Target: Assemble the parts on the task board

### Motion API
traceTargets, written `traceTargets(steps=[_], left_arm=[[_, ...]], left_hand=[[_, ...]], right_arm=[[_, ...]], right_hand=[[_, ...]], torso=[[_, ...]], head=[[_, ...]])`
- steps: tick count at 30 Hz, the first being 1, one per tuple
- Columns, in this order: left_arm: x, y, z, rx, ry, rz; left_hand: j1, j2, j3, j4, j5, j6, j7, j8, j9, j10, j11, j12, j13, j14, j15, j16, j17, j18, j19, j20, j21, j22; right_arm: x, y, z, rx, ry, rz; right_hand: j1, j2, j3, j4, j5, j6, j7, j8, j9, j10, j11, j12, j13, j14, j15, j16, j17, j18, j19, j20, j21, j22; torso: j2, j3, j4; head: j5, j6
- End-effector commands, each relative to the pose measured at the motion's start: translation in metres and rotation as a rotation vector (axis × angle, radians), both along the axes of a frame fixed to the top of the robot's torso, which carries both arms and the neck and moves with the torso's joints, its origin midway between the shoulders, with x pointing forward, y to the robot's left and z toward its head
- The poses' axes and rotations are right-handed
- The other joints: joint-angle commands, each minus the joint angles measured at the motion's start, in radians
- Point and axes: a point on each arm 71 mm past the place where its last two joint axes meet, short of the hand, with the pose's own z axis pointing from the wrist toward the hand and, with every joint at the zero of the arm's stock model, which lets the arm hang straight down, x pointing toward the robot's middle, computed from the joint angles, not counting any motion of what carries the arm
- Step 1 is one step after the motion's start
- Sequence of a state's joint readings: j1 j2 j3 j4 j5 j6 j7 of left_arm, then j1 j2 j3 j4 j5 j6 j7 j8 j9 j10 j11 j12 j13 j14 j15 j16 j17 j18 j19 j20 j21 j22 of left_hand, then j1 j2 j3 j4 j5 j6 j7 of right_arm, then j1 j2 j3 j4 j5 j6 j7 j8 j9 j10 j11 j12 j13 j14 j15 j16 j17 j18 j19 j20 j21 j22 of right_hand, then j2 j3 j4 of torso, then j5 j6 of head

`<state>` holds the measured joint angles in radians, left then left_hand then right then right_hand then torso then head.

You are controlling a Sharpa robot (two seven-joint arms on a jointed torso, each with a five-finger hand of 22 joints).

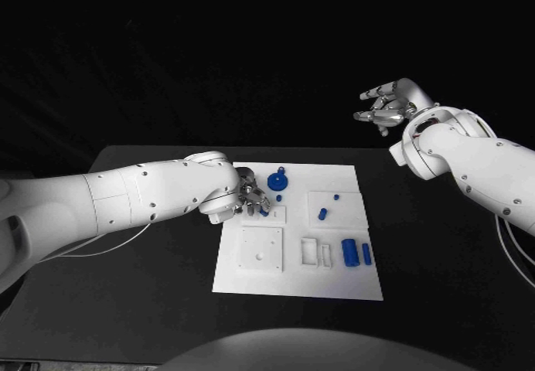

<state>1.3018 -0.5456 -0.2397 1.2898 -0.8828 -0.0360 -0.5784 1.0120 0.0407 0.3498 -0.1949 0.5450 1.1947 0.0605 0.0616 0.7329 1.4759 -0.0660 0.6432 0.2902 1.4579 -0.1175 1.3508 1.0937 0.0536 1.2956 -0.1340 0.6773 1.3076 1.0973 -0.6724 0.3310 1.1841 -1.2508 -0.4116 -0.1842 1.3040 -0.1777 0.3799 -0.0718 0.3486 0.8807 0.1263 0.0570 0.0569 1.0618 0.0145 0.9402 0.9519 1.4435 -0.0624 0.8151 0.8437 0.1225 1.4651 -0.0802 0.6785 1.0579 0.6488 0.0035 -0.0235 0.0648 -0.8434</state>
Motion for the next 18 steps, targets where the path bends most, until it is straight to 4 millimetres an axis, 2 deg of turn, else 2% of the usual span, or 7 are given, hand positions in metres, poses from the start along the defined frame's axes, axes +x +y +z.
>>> traceTargets(steps=[1, 18], left_arm=[[-0.0022, -0.0011, -0.0021, 0.010, 0.024, -0.013], [-0.0024, 0.0004, -0.0025, 0.016, 0.029, -0.010]], left_hand=[[0.013, 0.023, 0.014, -0.010, 0.006, 0.194, -0.110, 0.005, 0.239, 0.040, -0.019, 0.005, -0.001, 0.004, 0.002, 0.007, 0.001, -0.012, -0.002, 0.006, 0.004, 0.024], [0.008, 0.026, 0.017, -0.014, 0.007, 0.193, -0.109, 0.005, 0.243, 0.040, -0.019, 0.006, -0.003, 0.004, 0.002, 0.008, 0.002, -0.012, -0.002, 0.006, 0.004, 0.024]], right_arm=[[0.0000, 0.0010, -0.0005, -0.012, 0.002, 0.010], [-0.0002, 0.0007, -0.0030, -0.012, 0.006, 0.009]], right_hand=[[-0.011, 0.001, 0.001, -0.006, 0.006, 0.000, 0.006, 0.001, 0.001, 0.000, 0.001, -0.004, 0.000, 0.003, -0.003, -0.006, 0.001, 0.014, 0.049, -0.005, -0.004, -0.001], [-0.010, 0.001, 0.001, -0.007, 0.007, -0.001, 0.006, 0.001, 0.001, -0.001, 0.002, -0.005, -0.001, 0.003, -0.003, -0.007, 0.001, 0.014, 0.049, -0.005, -0.003, -0.001]], torso=[[0.000, 0.0002, -0.0003], [0.000, -0.0019, 0.0011]], head=[[0.001, 0.001], [0.005, 0.002]])
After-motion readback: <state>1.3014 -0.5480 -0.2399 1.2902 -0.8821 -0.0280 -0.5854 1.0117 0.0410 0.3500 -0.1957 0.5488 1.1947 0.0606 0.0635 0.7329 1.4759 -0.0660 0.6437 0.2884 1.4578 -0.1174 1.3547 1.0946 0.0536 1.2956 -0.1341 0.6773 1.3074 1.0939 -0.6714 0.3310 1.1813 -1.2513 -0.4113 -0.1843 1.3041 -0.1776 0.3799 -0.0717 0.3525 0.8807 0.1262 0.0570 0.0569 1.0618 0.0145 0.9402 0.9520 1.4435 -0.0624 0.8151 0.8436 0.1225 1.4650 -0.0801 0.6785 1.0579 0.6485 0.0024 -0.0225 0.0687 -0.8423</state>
